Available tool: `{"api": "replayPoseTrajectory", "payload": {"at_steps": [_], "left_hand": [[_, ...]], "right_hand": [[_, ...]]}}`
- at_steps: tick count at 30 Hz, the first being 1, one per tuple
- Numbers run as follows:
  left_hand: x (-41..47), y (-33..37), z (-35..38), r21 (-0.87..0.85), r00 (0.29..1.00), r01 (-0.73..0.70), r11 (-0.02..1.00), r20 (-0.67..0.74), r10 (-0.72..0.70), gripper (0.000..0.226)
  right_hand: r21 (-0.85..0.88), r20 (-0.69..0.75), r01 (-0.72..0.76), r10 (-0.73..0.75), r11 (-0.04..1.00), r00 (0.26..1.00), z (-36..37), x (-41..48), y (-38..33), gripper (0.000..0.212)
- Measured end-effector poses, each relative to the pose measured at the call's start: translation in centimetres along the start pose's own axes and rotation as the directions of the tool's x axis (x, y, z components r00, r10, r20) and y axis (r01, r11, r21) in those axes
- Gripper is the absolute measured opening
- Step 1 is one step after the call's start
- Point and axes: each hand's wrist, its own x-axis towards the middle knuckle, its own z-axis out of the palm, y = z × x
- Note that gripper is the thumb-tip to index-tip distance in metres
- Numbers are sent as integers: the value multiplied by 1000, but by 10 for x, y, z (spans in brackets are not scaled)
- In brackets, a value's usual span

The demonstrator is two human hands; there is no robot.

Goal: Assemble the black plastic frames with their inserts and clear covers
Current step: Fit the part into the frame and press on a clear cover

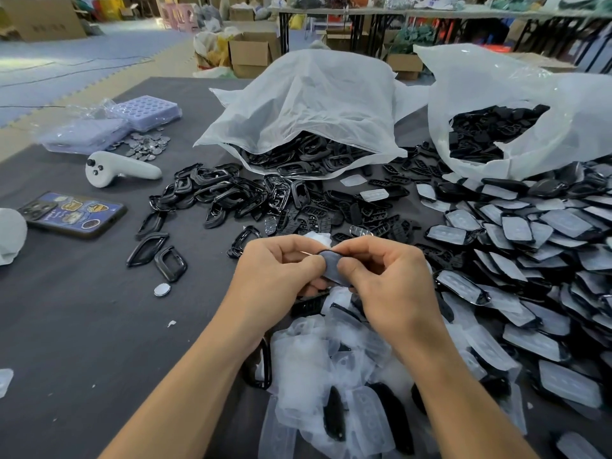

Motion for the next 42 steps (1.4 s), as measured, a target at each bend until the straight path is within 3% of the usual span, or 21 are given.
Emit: {"api": "replayPoseTrajectory", "payload": {"at_steps": [4, 9, 15, 22, 32, 42], "left_hand": [[2, 0, -1, 57, 999, 12, 998, -46, -9, 19], [2, -1, 4, -48, 995, 3, 999, -99, -7, 11], [1, 1, -1, 42, 1000, 10, 999, 28, -12, 22], [1, 1, 3, -56, 998, 58, 997, -22, -59, 18], [1, -1, -3, -46, 980, 67, 997, 191, -57, 35], [4, 1, -8, -119, 951, 174, 978, 280, -135, 26]], "right_hand": [[37, 1, -18, 18, 999, 1000, 2, 0, 0, 21], [175, -27, -80, 86, 981, 996, 2, 3, -1, 21], [82, -50, -35, 39, 996, 998, -3, 2, 0, 23], [127, -32, -29, 33, 991, 999, 0, 1, -1, 20], [143, -81, -17, 29, 990, 996, -2, 2, 1, 18], [131, -92, -2, 15, 991, 996, -3, 3, 2, 16]]}}
